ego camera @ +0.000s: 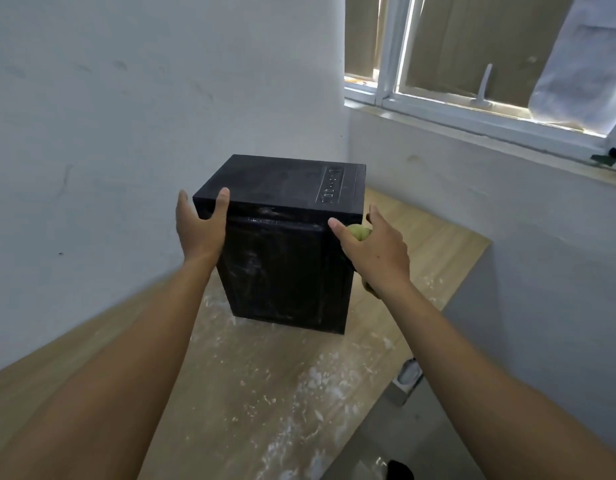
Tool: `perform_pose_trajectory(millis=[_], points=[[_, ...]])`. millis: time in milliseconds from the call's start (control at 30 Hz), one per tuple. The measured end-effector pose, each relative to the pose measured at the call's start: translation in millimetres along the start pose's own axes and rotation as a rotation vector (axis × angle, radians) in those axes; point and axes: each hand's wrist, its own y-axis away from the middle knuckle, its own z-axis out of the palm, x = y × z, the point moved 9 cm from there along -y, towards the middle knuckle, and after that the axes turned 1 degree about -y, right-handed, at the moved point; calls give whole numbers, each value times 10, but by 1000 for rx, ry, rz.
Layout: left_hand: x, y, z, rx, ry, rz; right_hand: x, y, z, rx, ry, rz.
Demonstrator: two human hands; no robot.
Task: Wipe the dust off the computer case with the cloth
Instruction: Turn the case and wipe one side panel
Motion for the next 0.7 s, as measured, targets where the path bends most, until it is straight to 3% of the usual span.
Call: perform_pose_trajectory(millis=[433,700], points=[[-111,-310,182,-147,143,-82,73,-246,263,40,-232,154],[-110,-153,175,-44,236,-119,112,-374,212,-1,-316,92]])
